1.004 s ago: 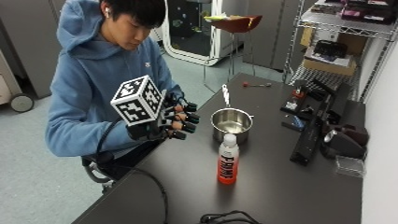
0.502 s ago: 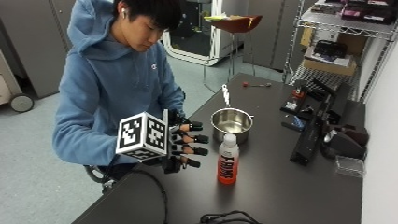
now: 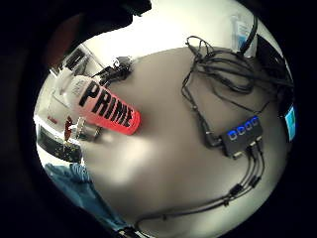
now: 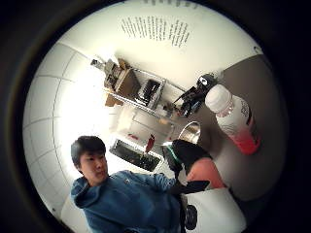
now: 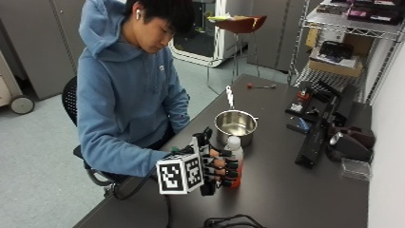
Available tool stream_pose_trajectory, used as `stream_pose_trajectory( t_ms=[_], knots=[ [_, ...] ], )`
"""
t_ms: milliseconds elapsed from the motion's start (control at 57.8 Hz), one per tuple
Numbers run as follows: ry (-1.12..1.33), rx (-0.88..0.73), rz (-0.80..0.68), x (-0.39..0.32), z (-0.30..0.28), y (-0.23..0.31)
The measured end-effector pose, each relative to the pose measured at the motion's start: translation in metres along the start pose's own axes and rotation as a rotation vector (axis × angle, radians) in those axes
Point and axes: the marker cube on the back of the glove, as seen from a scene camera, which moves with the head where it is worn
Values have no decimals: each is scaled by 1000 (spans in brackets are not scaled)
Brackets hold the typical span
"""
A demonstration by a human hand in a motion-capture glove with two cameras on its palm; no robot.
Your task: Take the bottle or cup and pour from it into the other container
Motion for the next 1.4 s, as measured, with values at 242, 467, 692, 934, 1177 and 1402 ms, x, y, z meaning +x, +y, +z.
stream_pose_trajectory(
  t_ms=[242, 467, 692, 934, 1177, 1402],
  knots=[
    [-90, -31, 35, 13, 42, -8],
    [-100, -84, 70, 16, 74, -18],
    [-112, -48, 77, 14, 96, -26],
    [-107, -27, 90, 2, 112, -37],
    [26, -152, 34, -25, 130, -38],
    [268, -290, -35, -65, 131, -49]
  ],
)
